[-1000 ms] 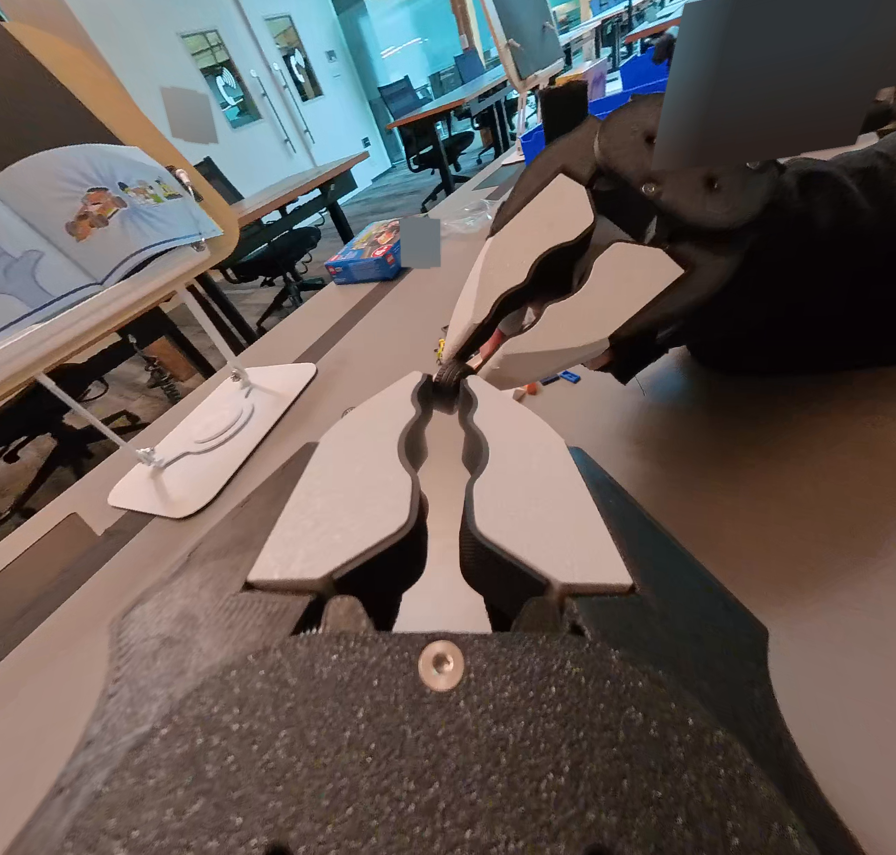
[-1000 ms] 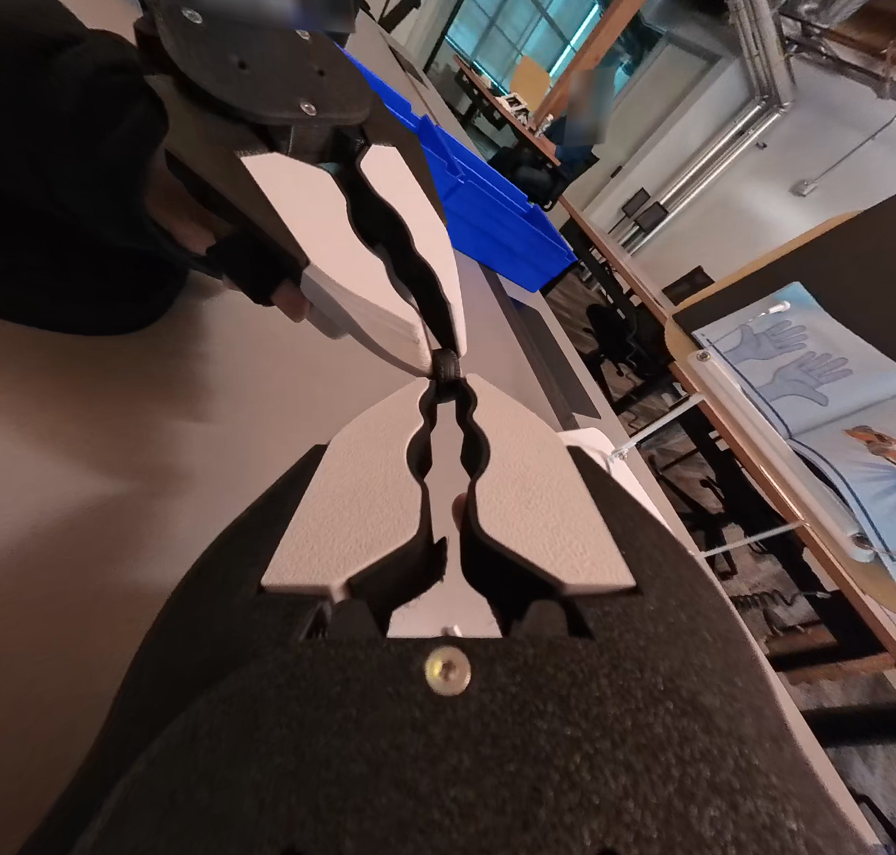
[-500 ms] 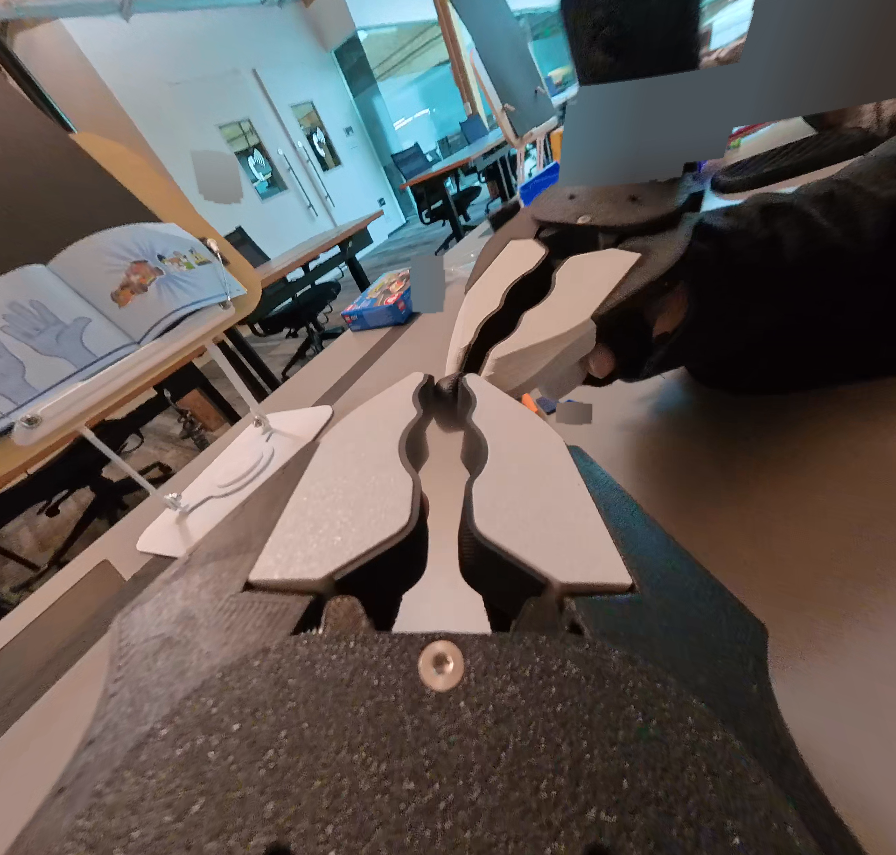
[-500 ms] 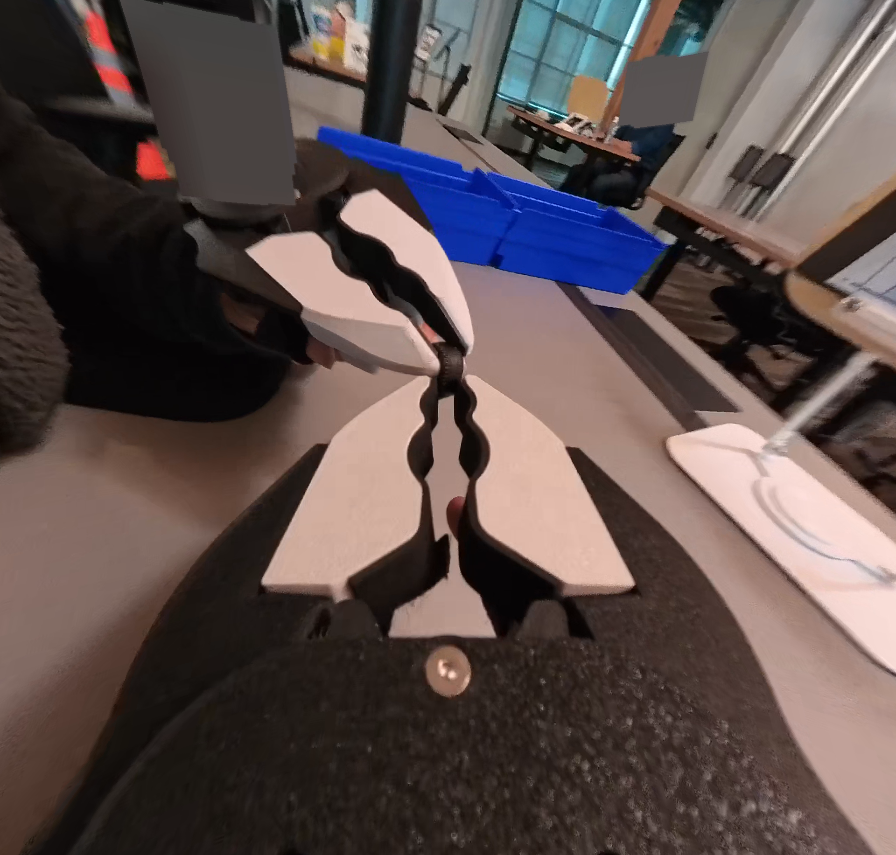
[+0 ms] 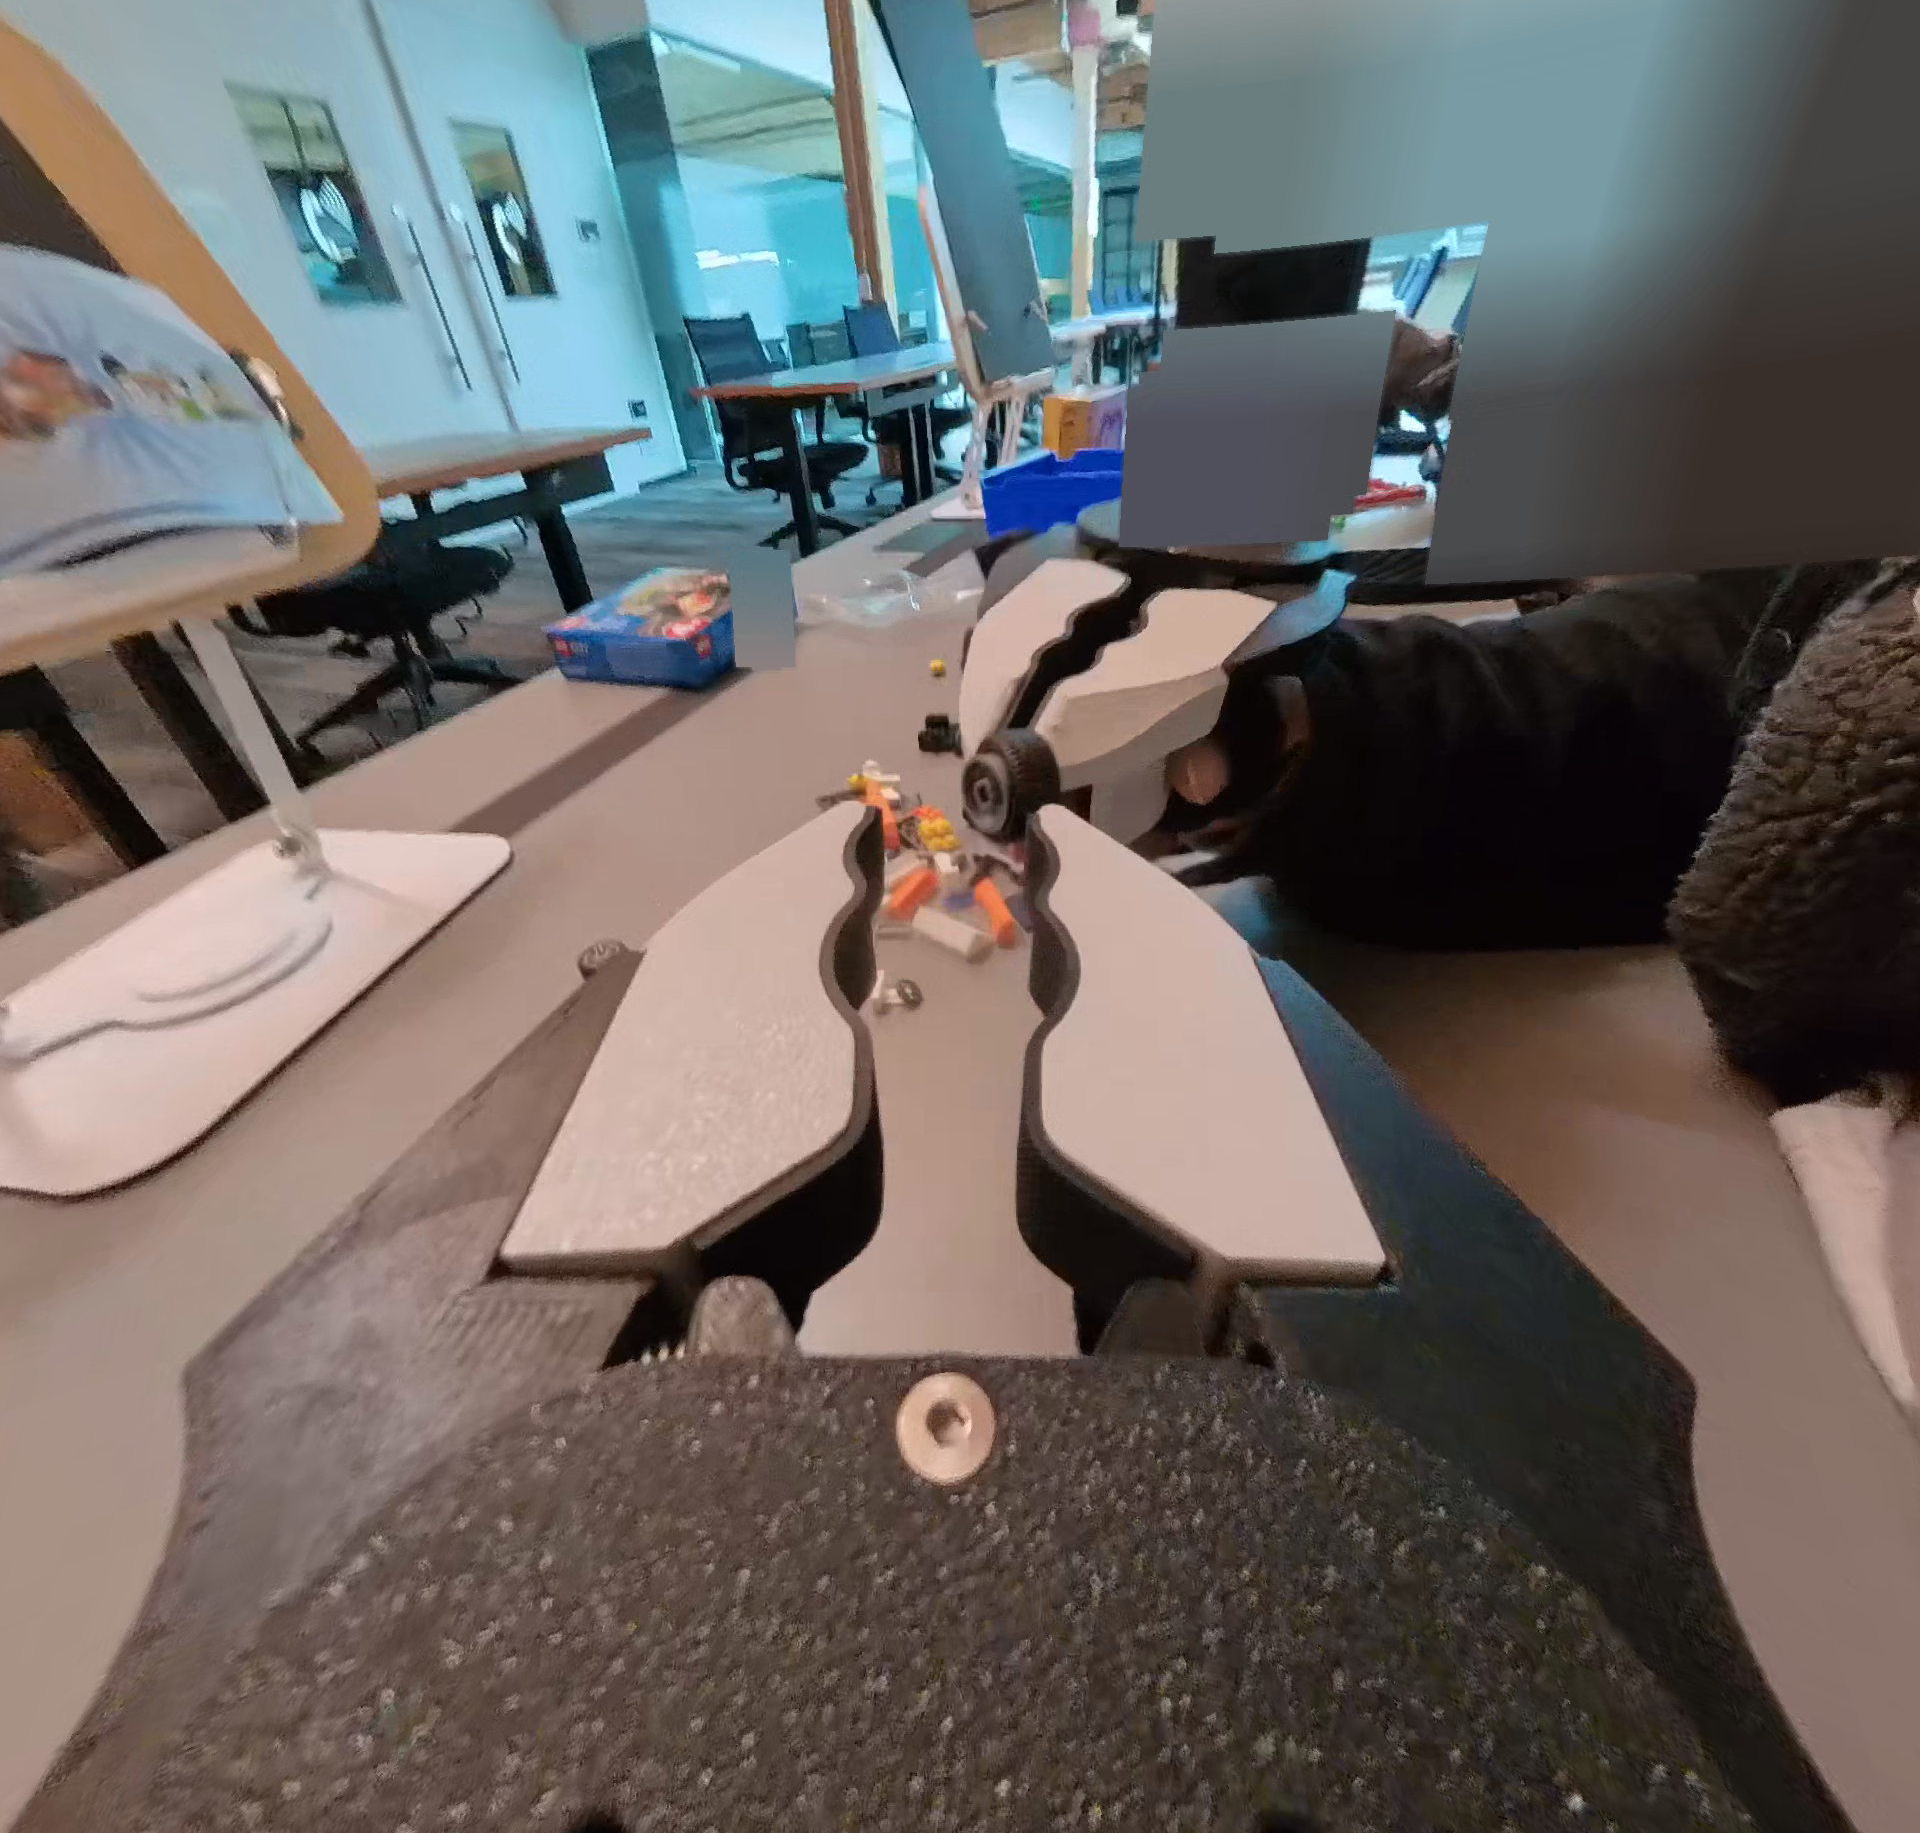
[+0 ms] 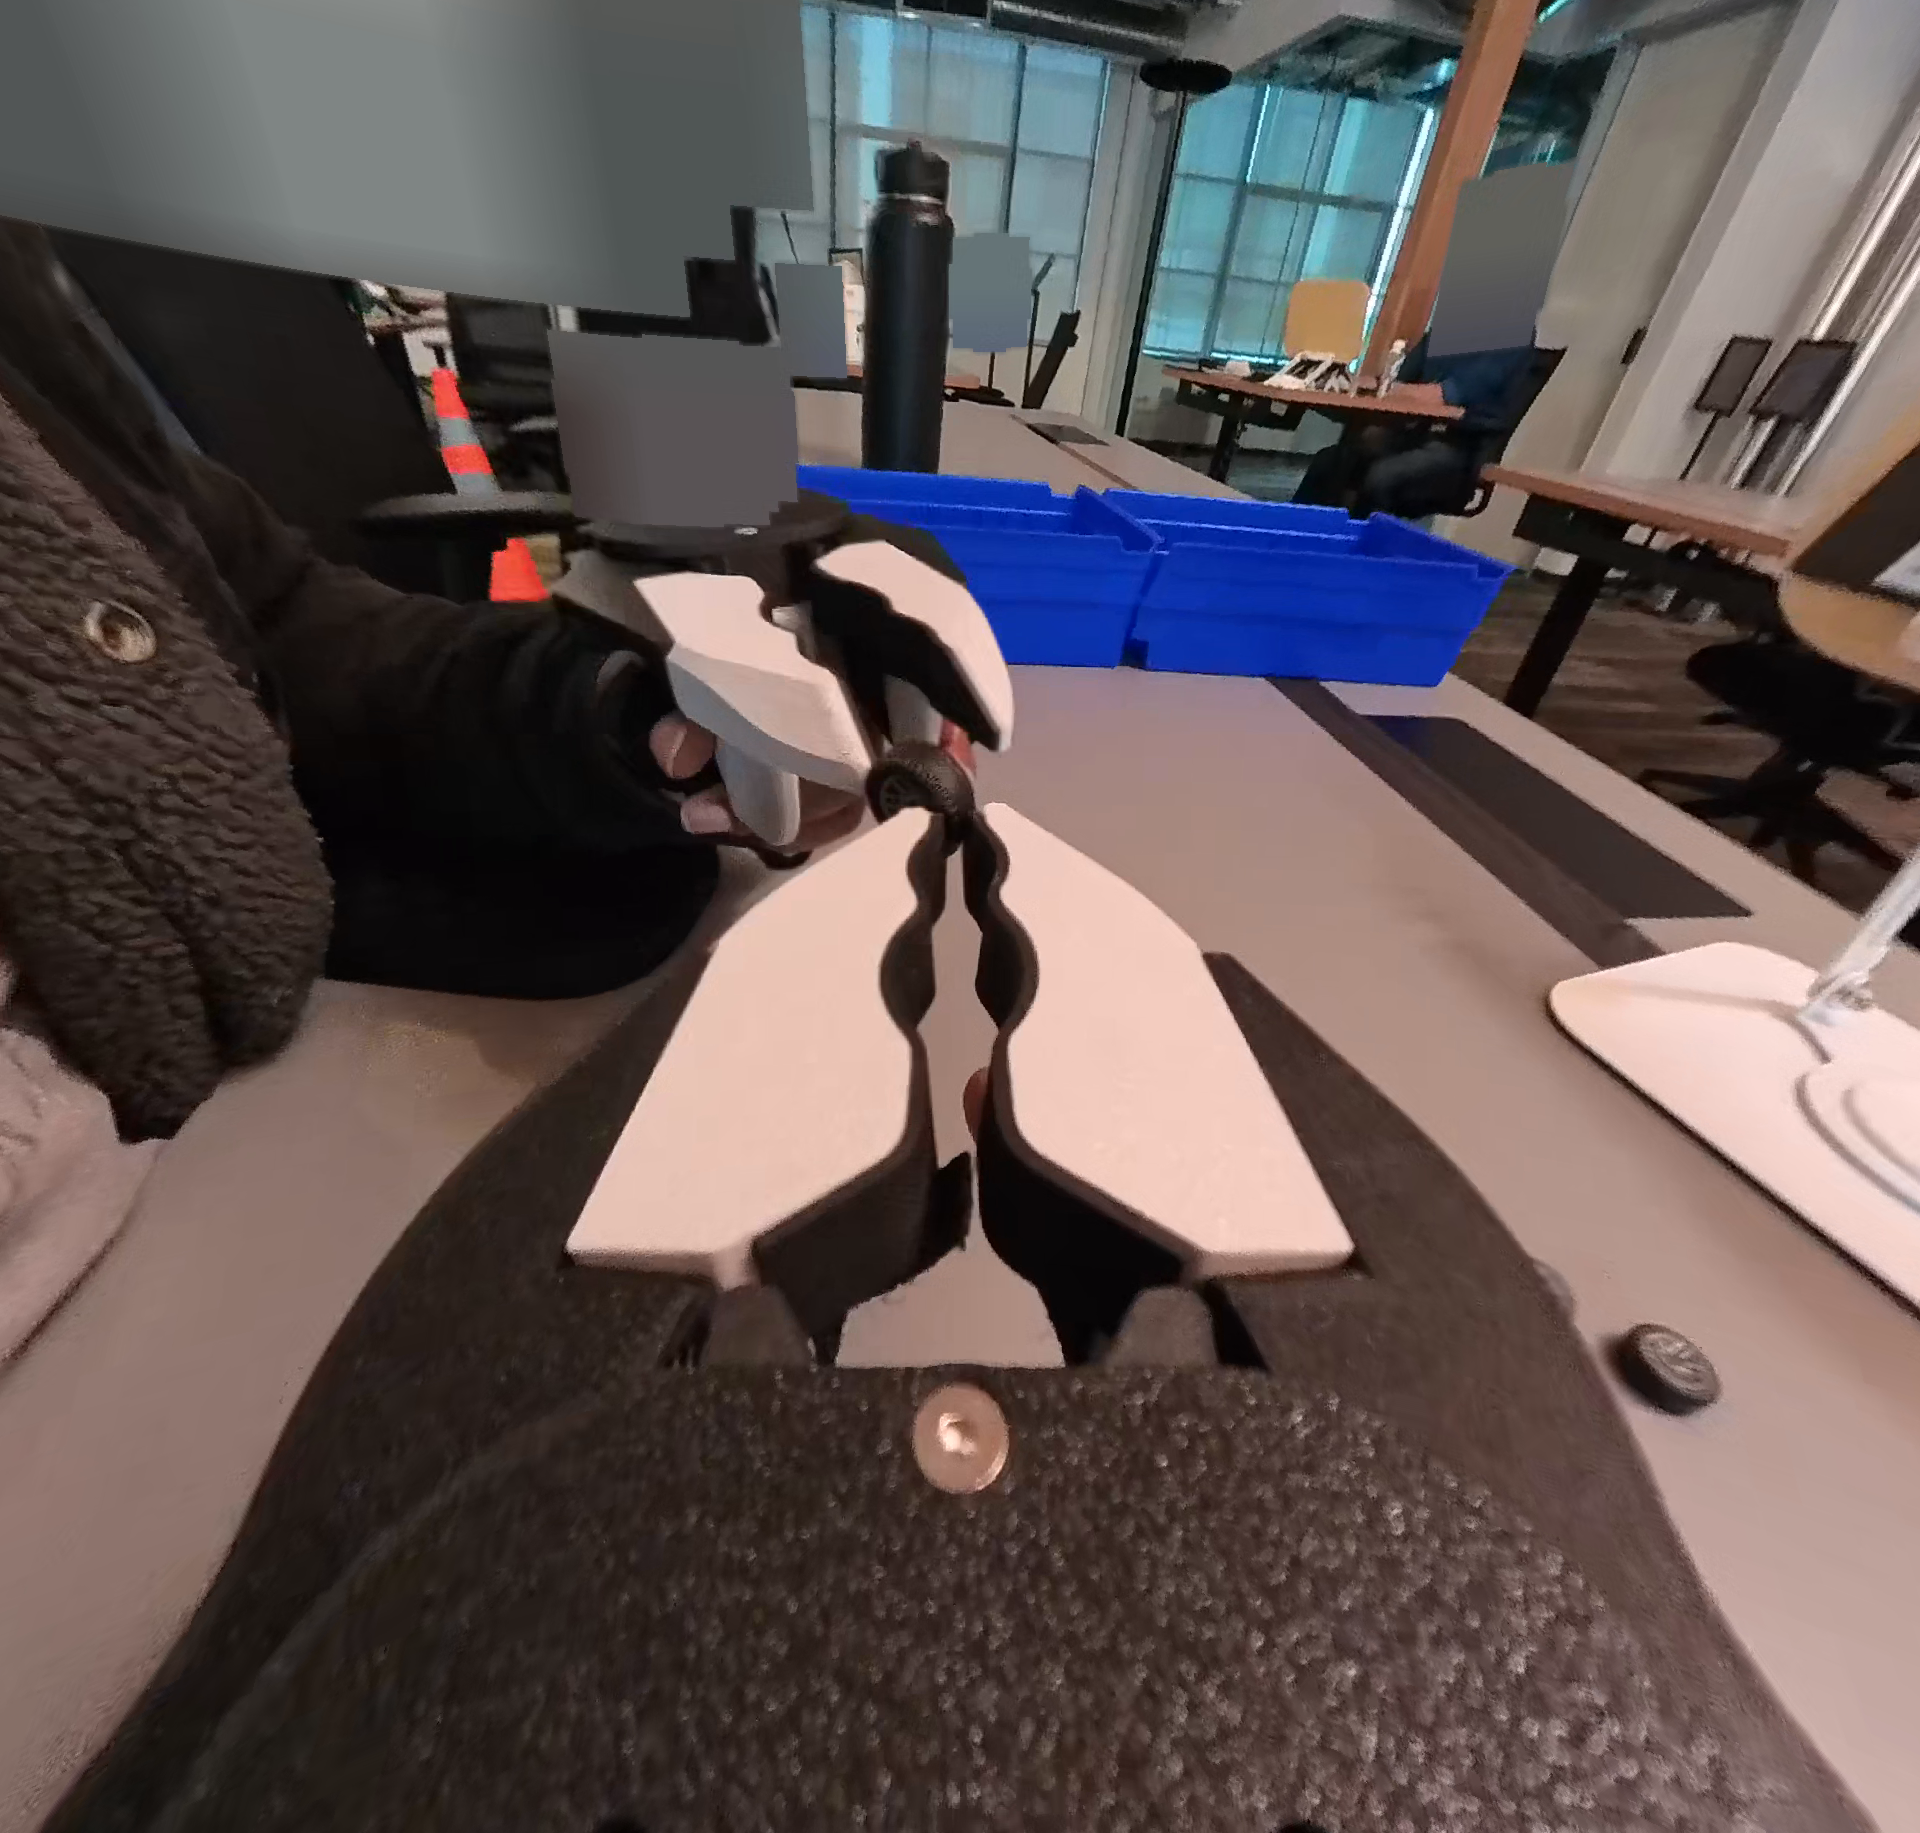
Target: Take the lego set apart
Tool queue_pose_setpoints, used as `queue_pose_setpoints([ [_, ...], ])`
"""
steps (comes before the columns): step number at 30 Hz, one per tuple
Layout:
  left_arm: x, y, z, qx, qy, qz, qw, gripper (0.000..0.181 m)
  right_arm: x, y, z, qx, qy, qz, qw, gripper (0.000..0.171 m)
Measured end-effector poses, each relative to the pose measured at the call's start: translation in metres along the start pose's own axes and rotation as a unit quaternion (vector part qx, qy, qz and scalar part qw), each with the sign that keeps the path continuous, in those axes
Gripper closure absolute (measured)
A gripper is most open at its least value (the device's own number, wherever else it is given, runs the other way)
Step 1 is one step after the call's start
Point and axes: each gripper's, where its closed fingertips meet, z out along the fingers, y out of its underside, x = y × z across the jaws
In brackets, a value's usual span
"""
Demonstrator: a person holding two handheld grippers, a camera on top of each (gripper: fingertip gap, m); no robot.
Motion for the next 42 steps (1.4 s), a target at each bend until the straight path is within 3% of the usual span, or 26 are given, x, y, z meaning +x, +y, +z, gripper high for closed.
queue_pose_setpoints([
  [4, 0.006, 0.007, 0.004, -0.024, 0.000, 0.038, 0.999, 0.169, 0.002, 0.001, 0.001, -0.010, 0.020, -0.025, 0.999, 0.169],
  [10, 0.009, 0.011, 0.006, -0.036, 0.000, 0.052, 0.998, 0.170, -0.001, 0.000, 0.003, -0.011, 0.020, -0.040, 0.999, 0.169],
  [21, -0.007, 0.016, 0.006, -0.059, -0.099, 0.085, 0.990, 0.181, 0.006, 0.000, 0.005, -0.038, 0.088, -0.116, 0.989, 0.169],
  [30, -0.008, 0.024, 0.010, -0.072, -0.089, 0.073, 0.991, 0.181, 0.014, 0.007, 0.006, -0.054, 0.108, -0.110, 0.987, 0.169],
  [34, -0.004, 0.025, 0.013, -0.068, -0.078, 0.072, 0.992, 0.163, 0.025, 0.010, 0.004, -0.064, 0.132, -0.093, 0.985, 0.170],
  [42, -0.018, 0.025, 0.010, -0.065, -0.123, 0.069, 0.988, 0.172, 0.025, 0.014, 0.007, -0.079, 0.141, -0.091, 0.983, 0.170],
])
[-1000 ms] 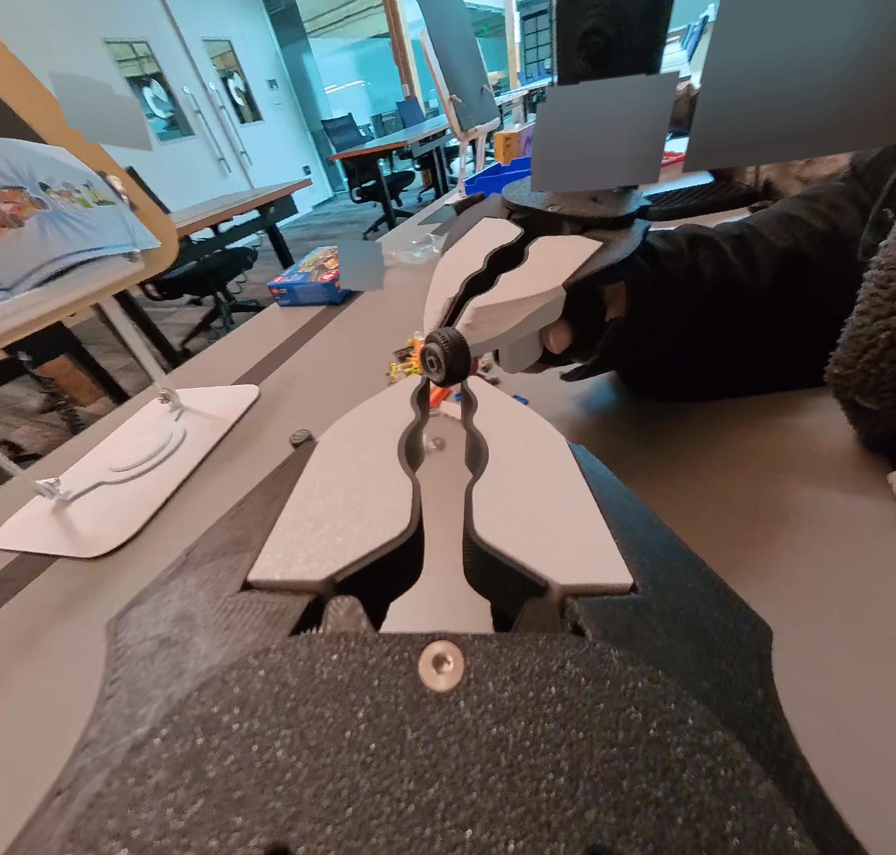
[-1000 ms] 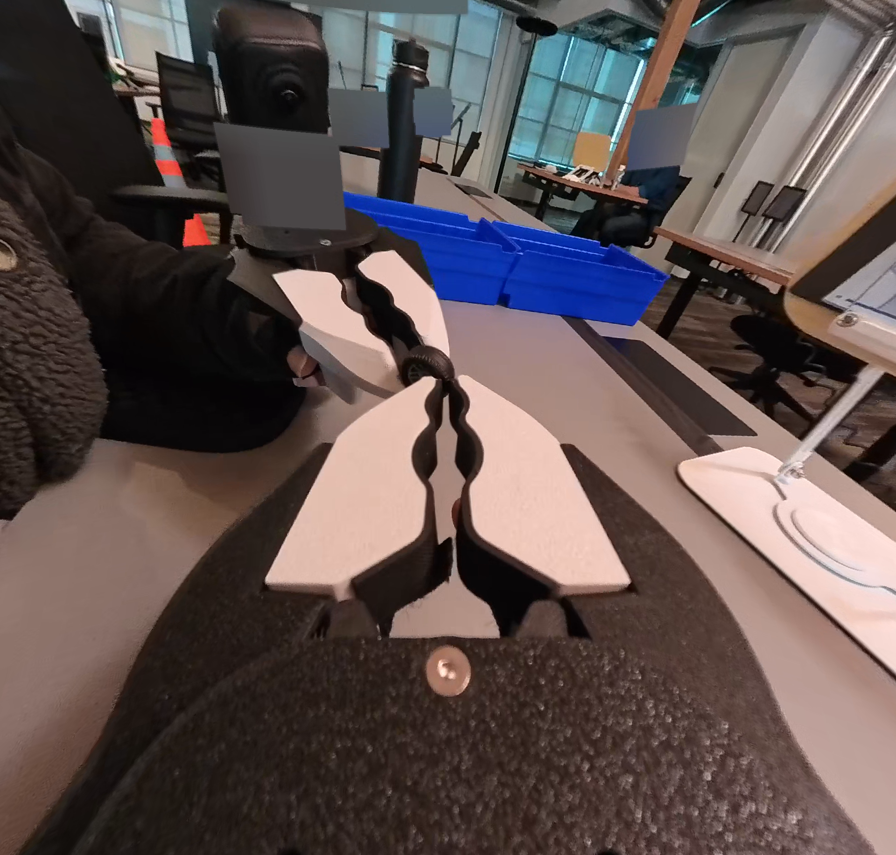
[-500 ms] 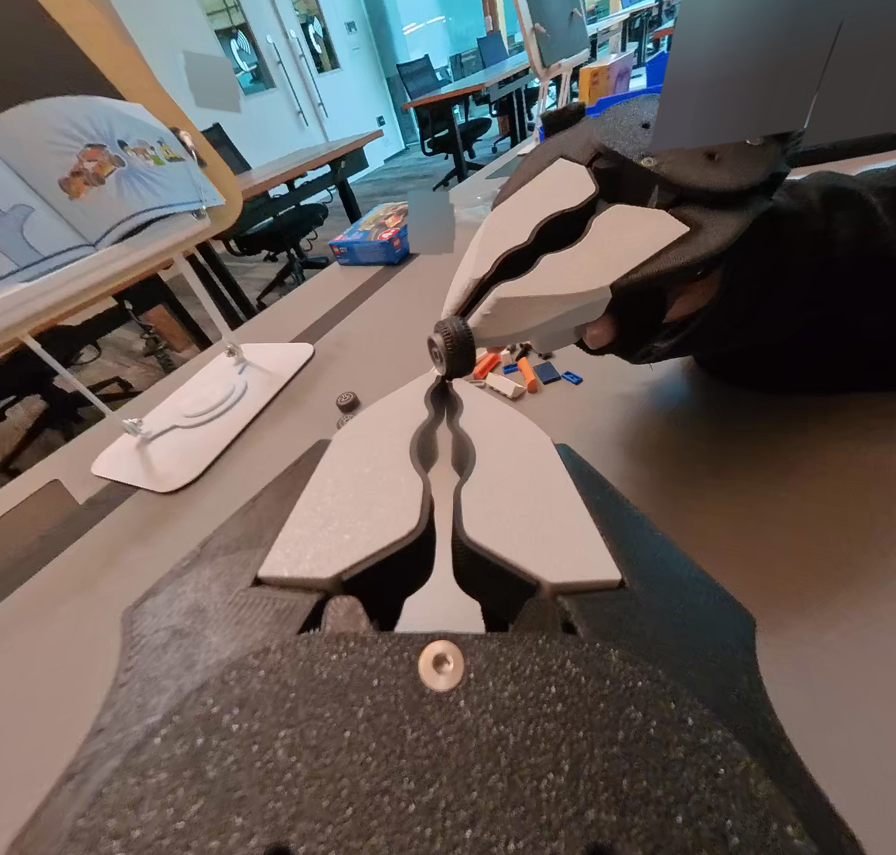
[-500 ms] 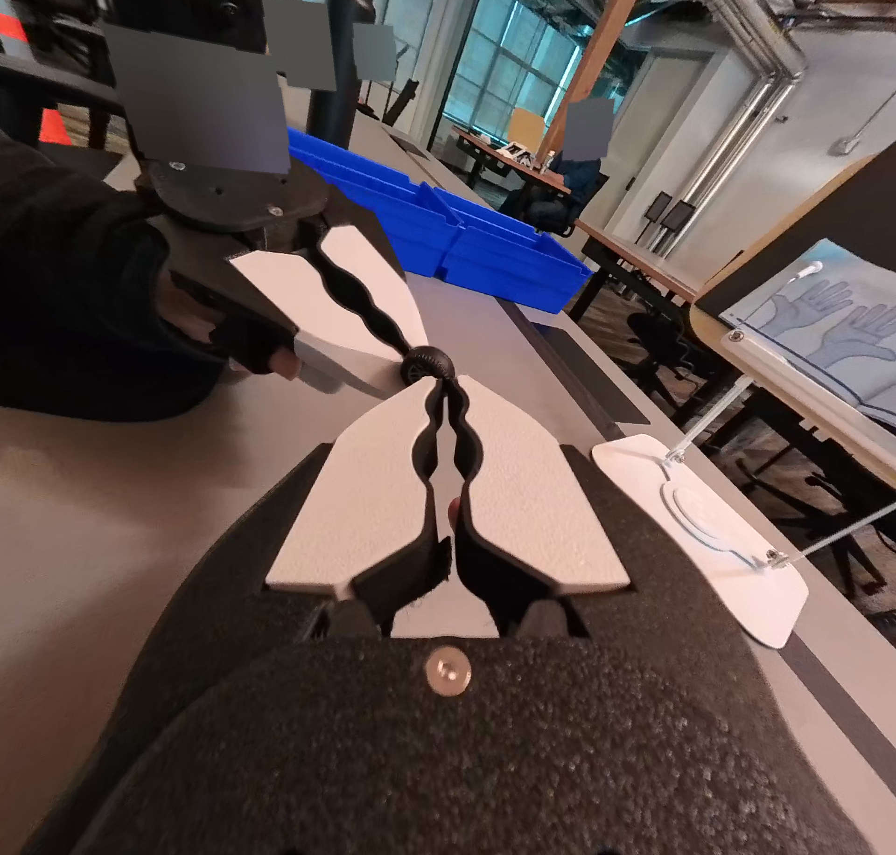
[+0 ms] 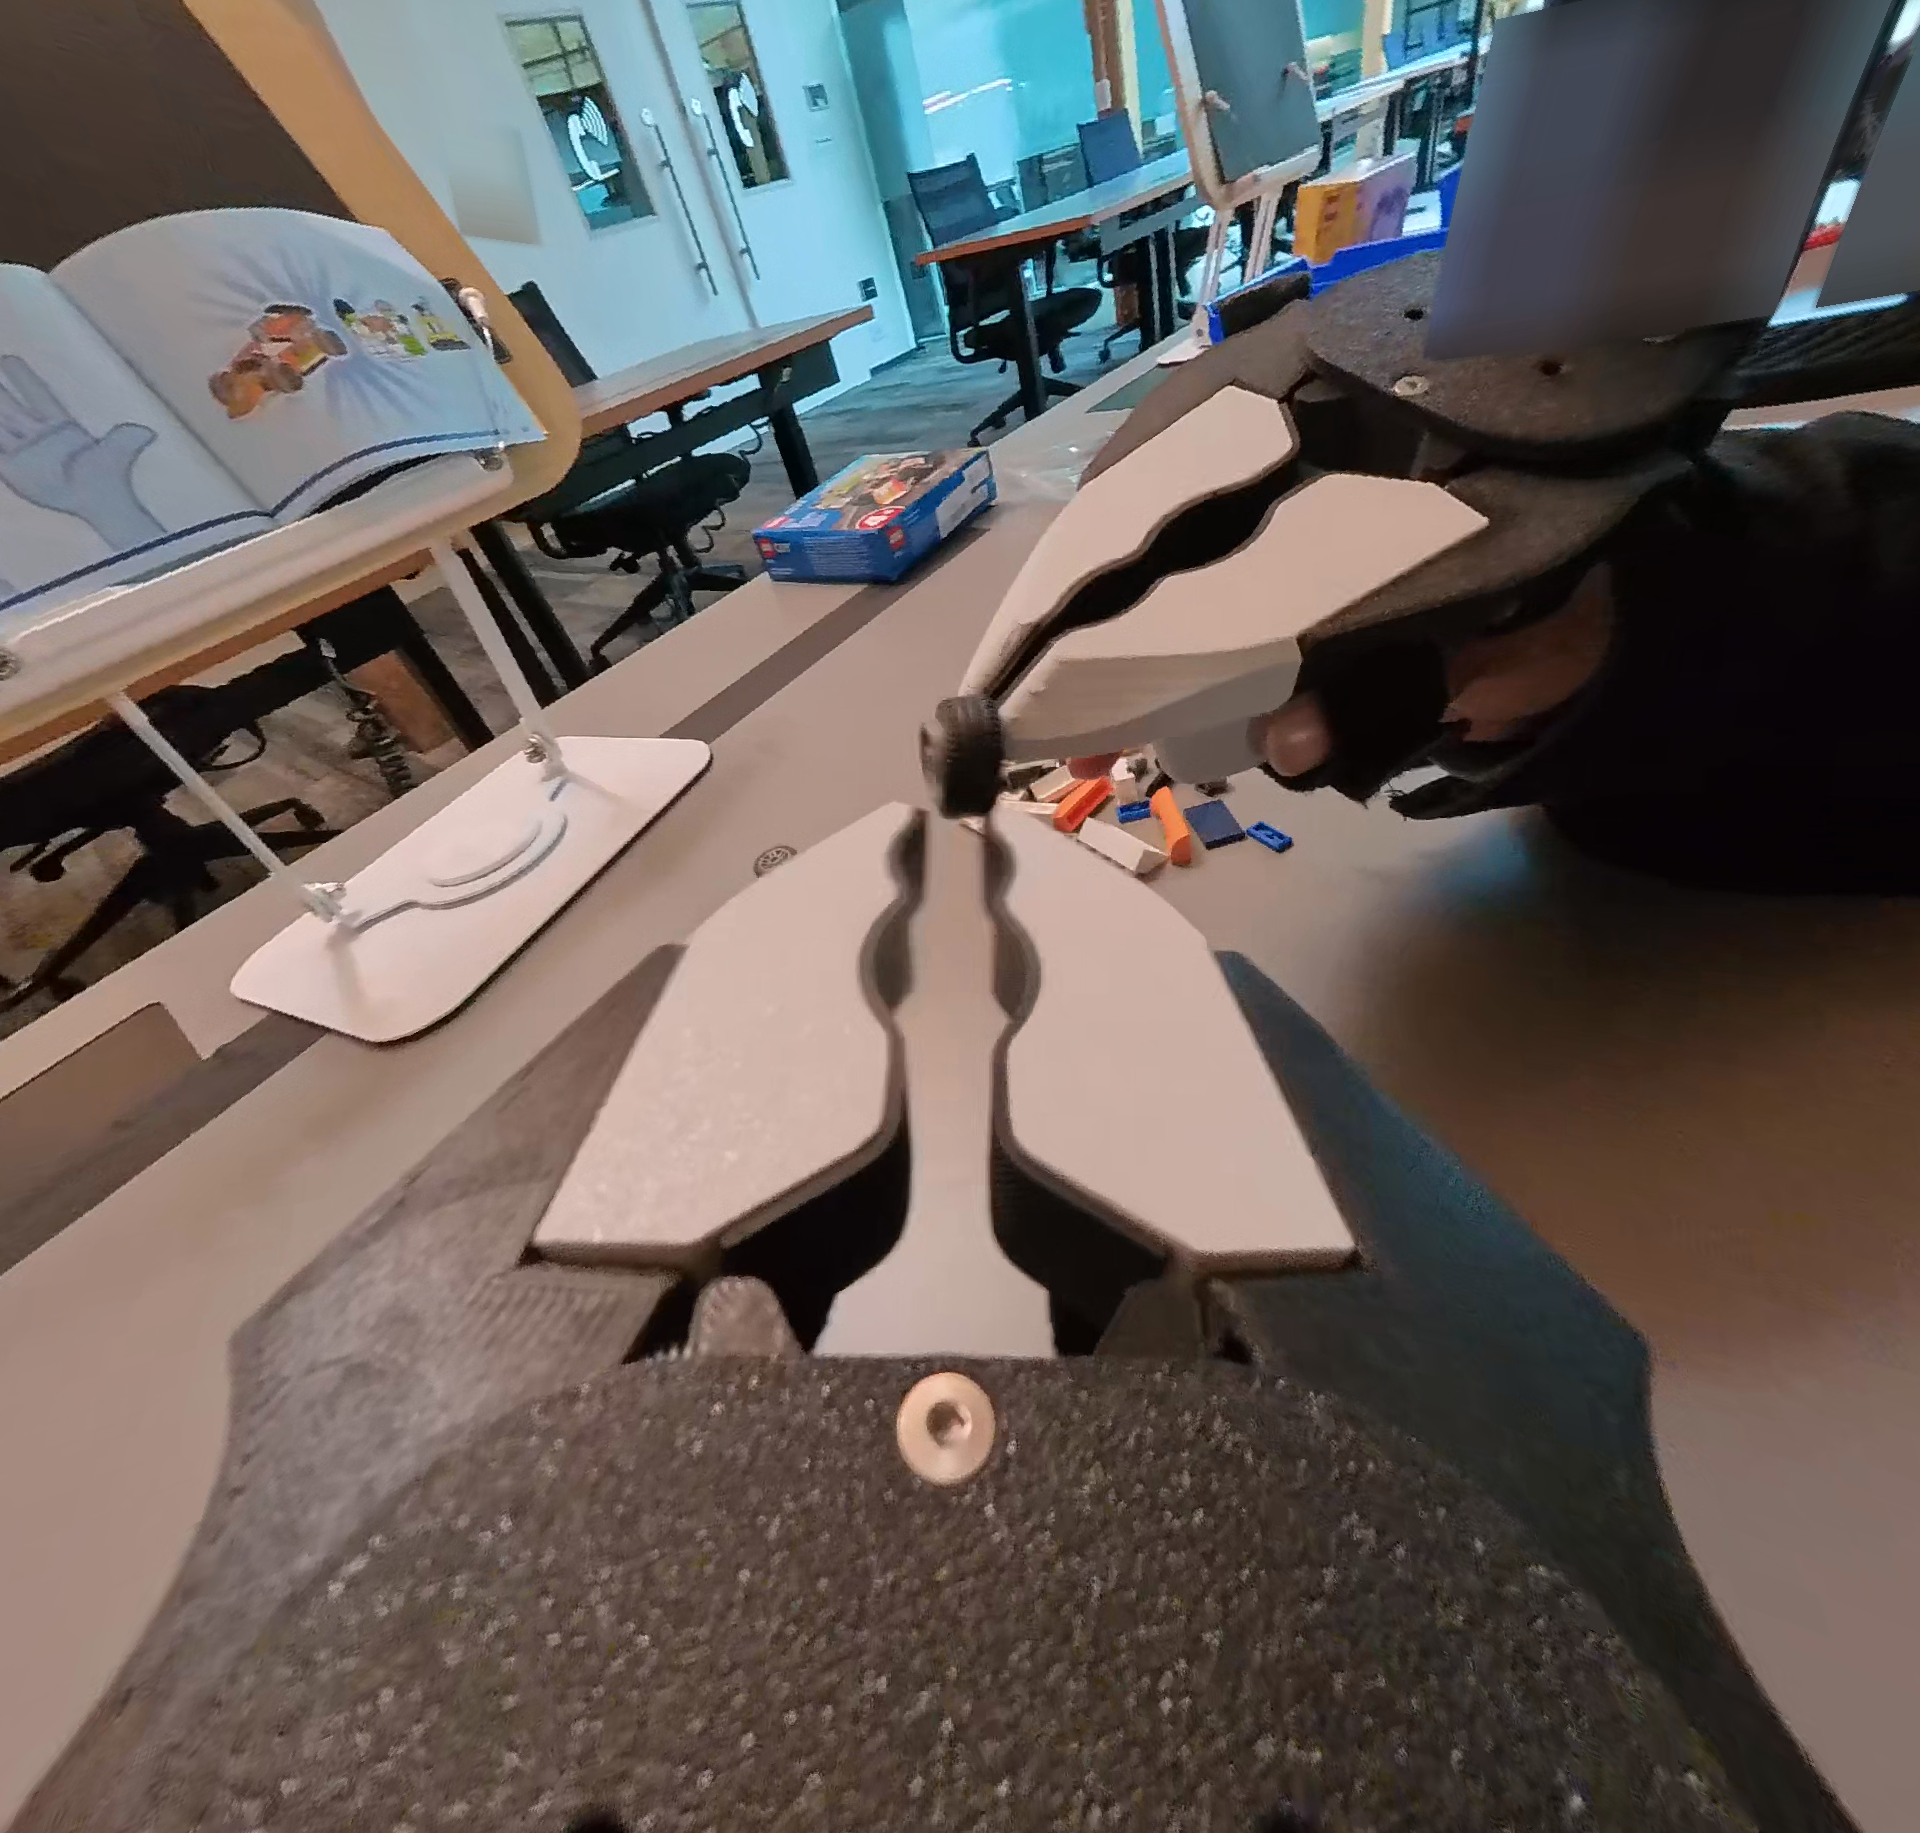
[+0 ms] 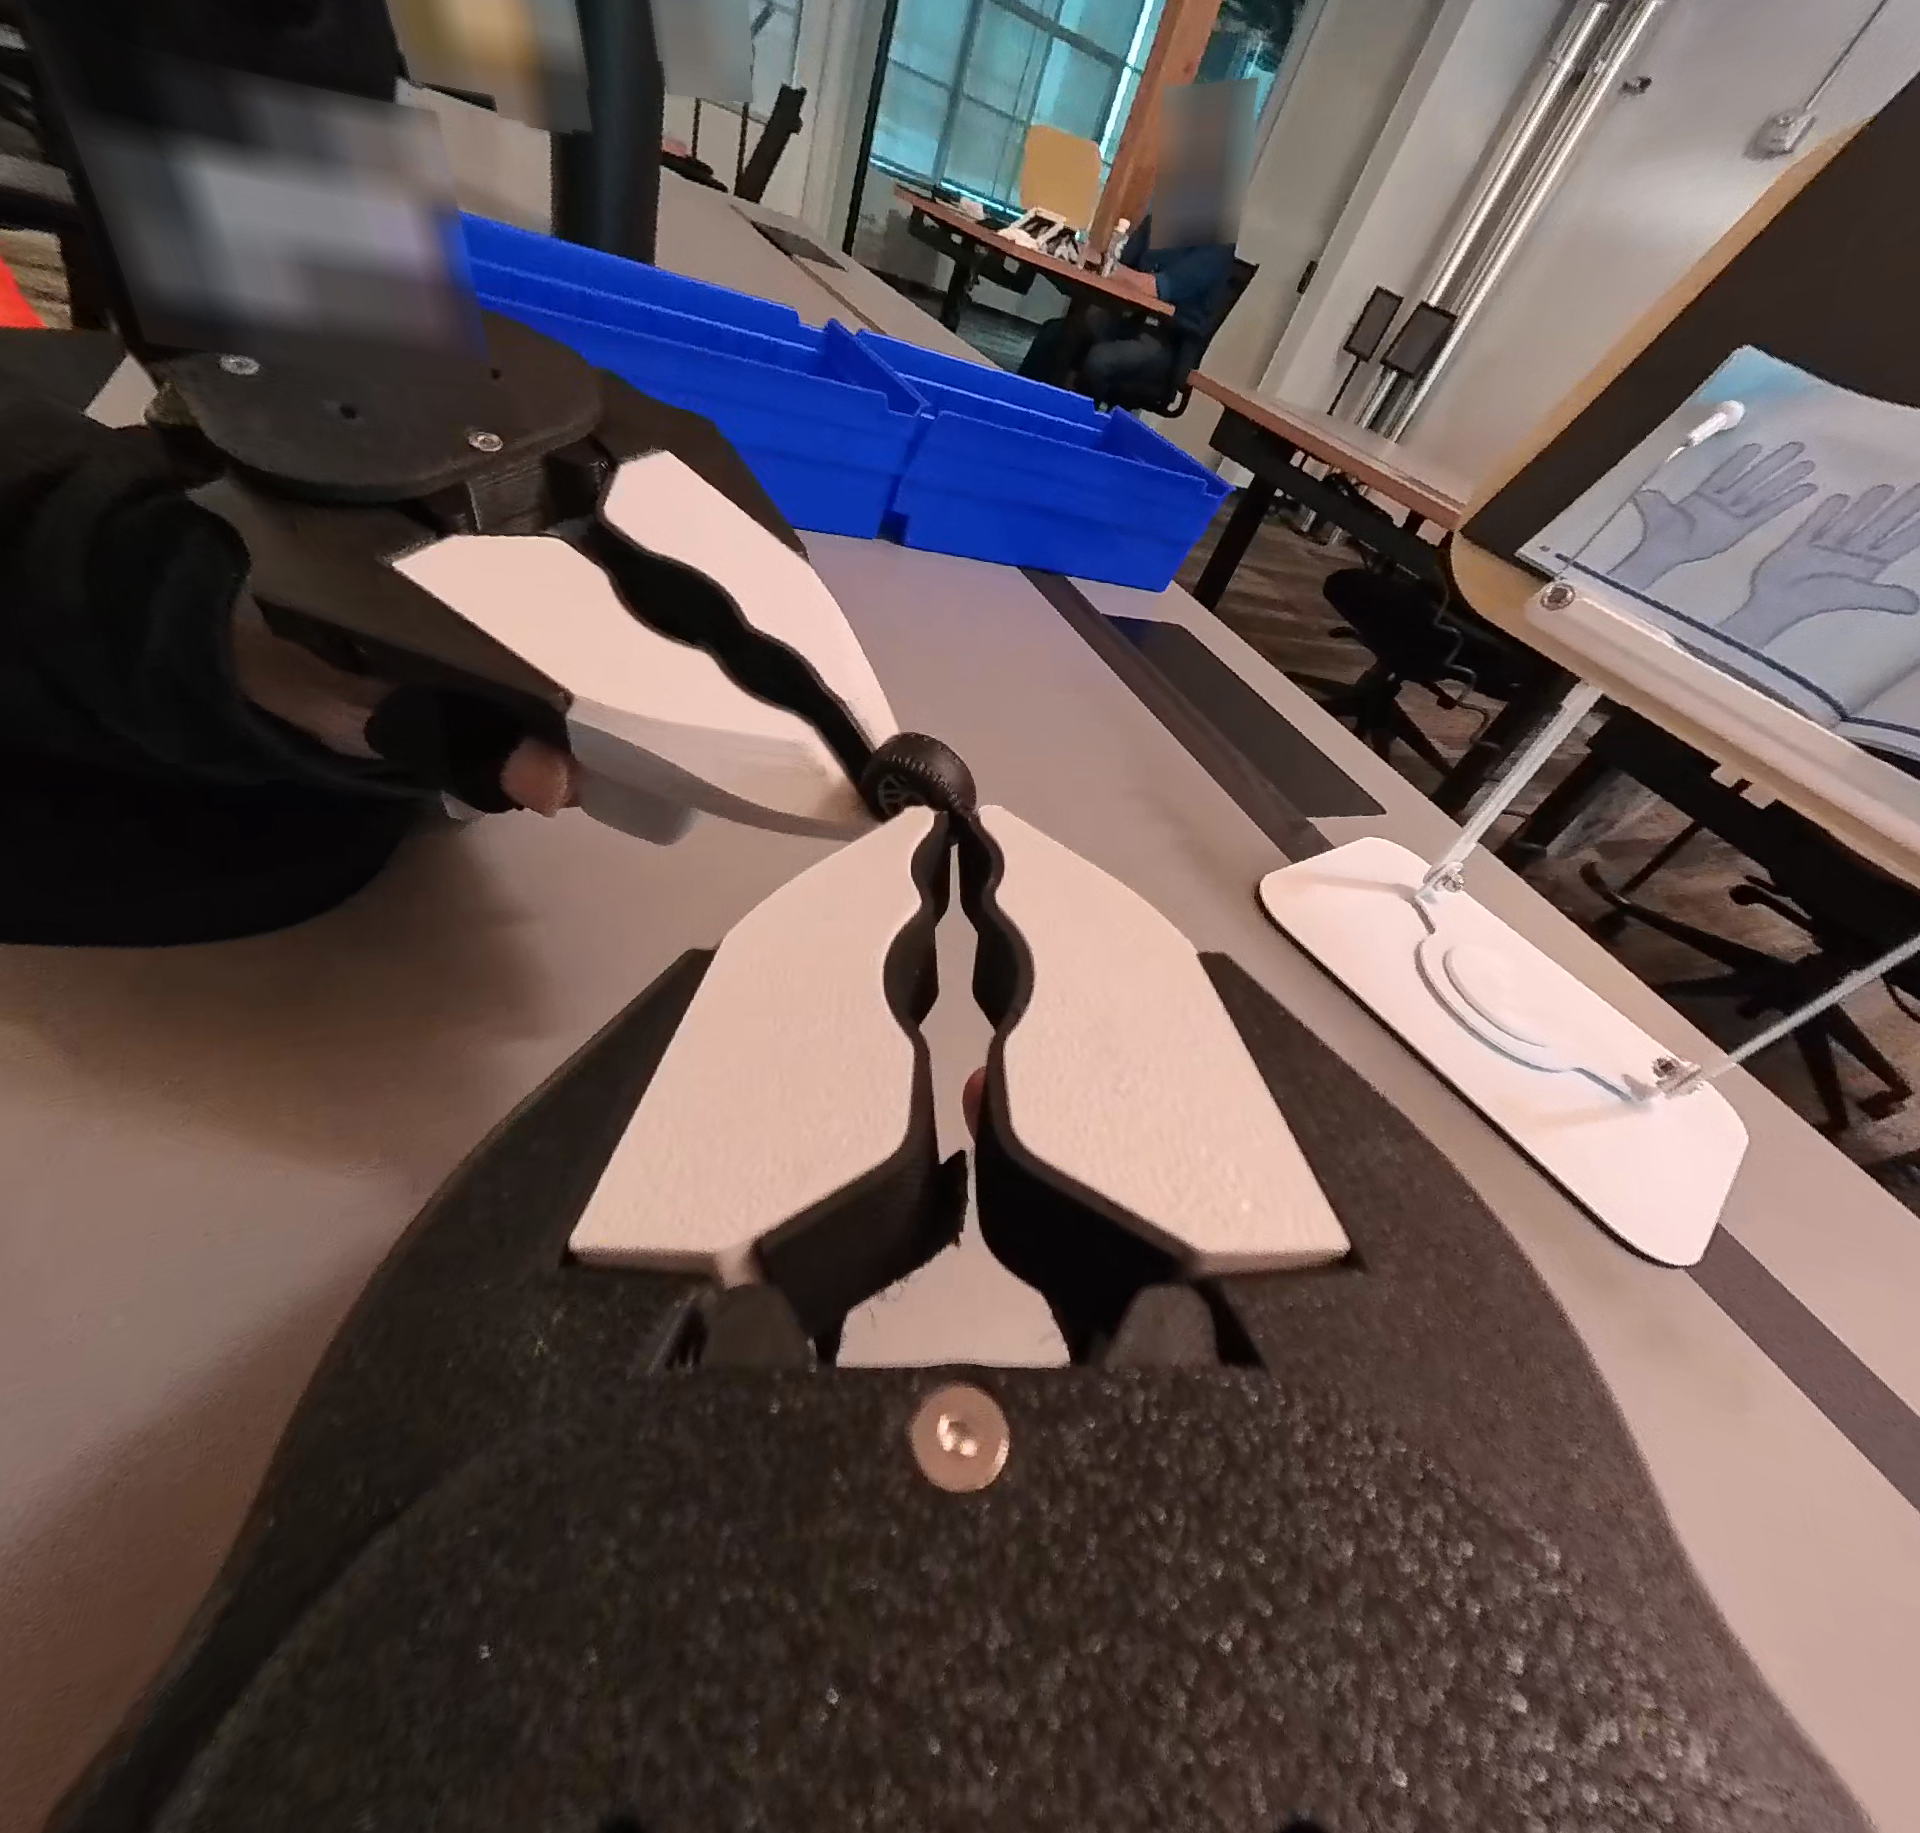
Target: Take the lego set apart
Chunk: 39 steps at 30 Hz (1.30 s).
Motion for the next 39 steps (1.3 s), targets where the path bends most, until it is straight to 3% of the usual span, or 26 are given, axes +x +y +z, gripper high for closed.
queue_pose_setpoints([
  [14, 0.001, 0.000, 0.001, 0.003, 0.001, -0.009, 1.000, 0.170, -0.001, 0.009, 0.005, -0.025, 0.004, 0.024, 0.999, 0.170],
  [20, -0.005, 0.000, -0.002, -0.011, -0.034, 0.012, 0.999, 0.171, -0.007, 0.007, 0.007, -0.021, 0.010, -0.005, 1.000, 0.171],
  [23, -0.004, -0.006, 0.000, -0.003, -0.043, 0.024, 0.999, 0.171, -0.035, 0.008, 0.014, -0.025, -0.031, -0.038, 0.998, 0.171],
  [25, -0.005, -0.011, -0.002, -0.003, -0.054, 0.060, 0.997, 0.171, -0.026, 0.008, 0.014, -0.025, 0.011, -0.082, 0.996, 0.171],
  [26, -0.009, -0.008, -0.003, -0.005, -0.058, 0.057, 0.997, 0.171, -0.016, 0.001, 0.009, -0.009, 0.005, -0.043, 0.999, 0.171],
  [31, -0.006, -0.012, -0.005, 0.013, -0.036, 0.049, 0.998, 0.171, -0.008, -0.009, -0.002, 0.016, -0.028, -0.030, 0.999, 0.171],
  [34, 0.002, -0.016, -0.006, 0.024, -0.020, 0.063, 0.998, 0.171, -0.007, -0.008, -0.004, 0.017, -0.048, -0.028, 0.998, 0.153],
  [36, 0.009, -0.018, -0.006, 0.031, -0.005, 0.071, 0.997, 0.171, -0.010, -0.006, -0.006, 0.014, -0.066, -0.034, 0.997, 0.150],
  [39, 0.017, -0.018, -0.004, 0.030, 0.012, 0.083, 0.996, 0.171, -0.015, -0.007, -0.010, 0.017, -0.086, -0.047, 0.995, 0.153],
])
